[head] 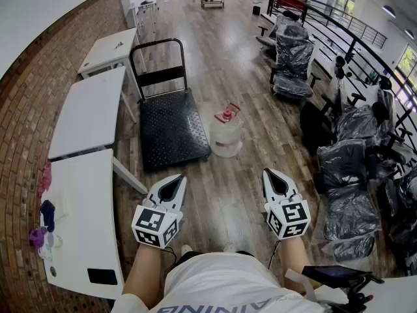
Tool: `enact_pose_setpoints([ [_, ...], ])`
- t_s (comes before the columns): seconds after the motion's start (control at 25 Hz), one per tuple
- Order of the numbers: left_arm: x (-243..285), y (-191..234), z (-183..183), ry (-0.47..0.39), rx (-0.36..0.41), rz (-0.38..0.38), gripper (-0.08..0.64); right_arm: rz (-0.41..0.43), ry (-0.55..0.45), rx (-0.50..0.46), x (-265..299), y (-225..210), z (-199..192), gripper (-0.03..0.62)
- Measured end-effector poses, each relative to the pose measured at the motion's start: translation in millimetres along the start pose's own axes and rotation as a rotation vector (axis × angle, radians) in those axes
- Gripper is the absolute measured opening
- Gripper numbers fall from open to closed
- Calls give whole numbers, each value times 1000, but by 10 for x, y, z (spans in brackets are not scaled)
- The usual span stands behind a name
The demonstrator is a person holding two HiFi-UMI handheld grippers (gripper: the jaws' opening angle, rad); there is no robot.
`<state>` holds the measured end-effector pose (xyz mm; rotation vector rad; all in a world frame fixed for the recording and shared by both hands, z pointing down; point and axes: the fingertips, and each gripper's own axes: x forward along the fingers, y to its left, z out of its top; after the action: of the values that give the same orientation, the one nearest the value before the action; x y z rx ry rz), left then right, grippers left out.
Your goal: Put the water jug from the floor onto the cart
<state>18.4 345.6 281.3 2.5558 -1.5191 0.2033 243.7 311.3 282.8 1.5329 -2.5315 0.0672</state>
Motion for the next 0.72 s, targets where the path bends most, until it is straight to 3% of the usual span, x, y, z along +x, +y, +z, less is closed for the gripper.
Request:
enact_pose_setpoints([
  [0.32,147,-431,-22,8,29,42,0,40,-5,-1,-161,-365,-186,3],
  [0.72,239,-511,-130,76,44,79,0,90,27,82,-50,-428,-555,3],
])
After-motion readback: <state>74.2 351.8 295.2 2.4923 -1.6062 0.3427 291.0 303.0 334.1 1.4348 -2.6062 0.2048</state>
